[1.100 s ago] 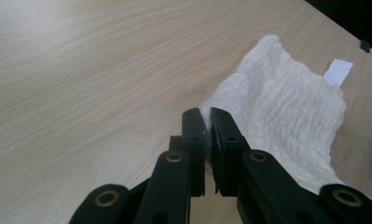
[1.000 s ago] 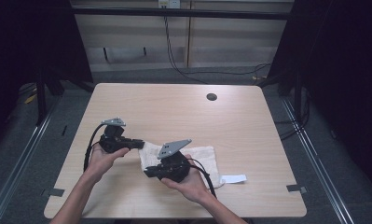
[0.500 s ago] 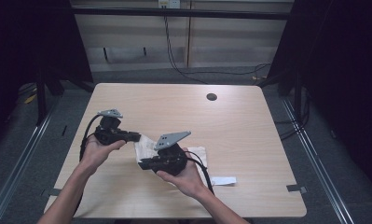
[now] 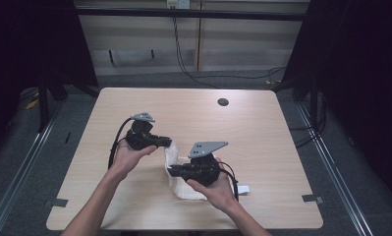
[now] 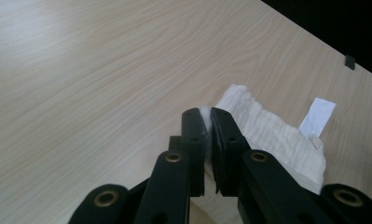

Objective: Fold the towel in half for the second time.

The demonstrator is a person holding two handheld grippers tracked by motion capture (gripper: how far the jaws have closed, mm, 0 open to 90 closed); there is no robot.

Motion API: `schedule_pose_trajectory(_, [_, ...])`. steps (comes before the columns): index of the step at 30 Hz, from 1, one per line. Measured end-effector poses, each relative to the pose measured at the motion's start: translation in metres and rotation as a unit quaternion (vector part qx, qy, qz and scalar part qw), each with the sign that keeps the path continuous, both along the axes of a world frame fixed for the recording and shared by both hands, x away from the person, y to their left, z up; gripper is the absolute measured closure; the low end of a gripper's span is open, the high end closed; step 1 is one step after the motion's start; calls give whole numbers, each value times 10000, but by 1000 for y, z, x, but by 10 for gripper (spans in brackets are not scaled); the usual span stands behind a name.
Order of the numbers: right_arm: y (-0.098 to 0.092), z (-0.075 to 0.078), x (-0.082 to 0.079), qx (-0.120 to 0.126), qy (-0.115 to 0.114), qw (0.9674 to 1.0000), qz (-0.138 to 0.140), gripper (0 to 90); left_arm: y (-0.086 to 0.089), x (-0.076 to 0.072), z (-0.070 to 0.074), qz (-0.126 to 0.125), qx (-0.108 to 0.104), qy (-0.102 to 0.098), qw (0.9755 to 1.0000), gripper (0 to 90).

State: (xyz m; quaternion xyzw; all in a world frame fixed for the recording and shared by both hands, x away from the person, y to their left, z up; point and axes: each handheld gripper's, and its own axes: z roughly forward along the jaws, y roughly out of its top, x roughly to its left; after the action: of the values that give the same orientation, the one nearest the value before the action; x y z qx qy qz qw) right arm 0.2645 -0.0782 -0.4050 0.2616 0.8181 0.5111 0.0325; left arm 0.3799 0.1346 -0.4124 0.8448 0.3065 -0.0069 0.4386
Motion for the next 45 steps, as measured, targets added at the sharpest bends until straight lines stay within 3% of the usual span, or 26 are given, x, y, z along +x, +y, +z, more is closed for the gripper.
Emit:
schedule_pose_trajectory(7, [-21, 7, 0, -2, -88, 9999, -126, 866, -21, 4, 5, -93, 41, -21, 9999, 847])
schedule_pose_trajectory(12, [-32, -5, -4, -186, 9, 9995, -246, 864, -37, 5, -4, -175, 73, 24, 9998, 846])
schedule_pose_trajectory(15, [-36, -9, -5, -161, 100, 9995, -252, 863, -53, 2, -9, -252, 126, 51, 9996, 847])
schedule_pose_trajectory(20, [-43, -8, -12, -225, 6, 9991, -356, 863, -66, 4, -13, -362, 125, 109, 9992, 847])
schedule_pose_trajectory(23, [-47, -17, -17, -385, 22, 9983, -435, 862, -71, 5, -19, -406, 298, 200, 9985, 847])
schedule_pose_trajectory(26, [-56, -28, -17, -436, 180, 9977, -479, 860, -76, 5, -25, -408, 262, 204, 9986, 847])
schedule_pose_trajectory(27, [-58, -31, -17, -486, 236, 9975, -459, 859, -78, 5, -26, -442, 434, 191, 9979, 847])
schedule_pose_trajectory(30, [-65, -41, -18, -634, 349, 9963, -463, 855, -86, 7, -32, -461, 497, 294, 9973, 846])
schedule_pose_trajectory(34, [-72, -52, -21, -635, 455, 9954, -551, 849, -95, 9, -40, -552, 668, 411, 9954, 842])
schedule_pose_trajectory(40, [-79, -58, -23, -759, 539, 9936, -644, 836, -109, 10, -53, -603, 691, 564, 9942, 841])
schedule_pose_trajectory(45, [-87, -65, -24, -1027, 509, 9908, -722, 783, -119, 12, -61, -597, 686, 666, 9936, 815])
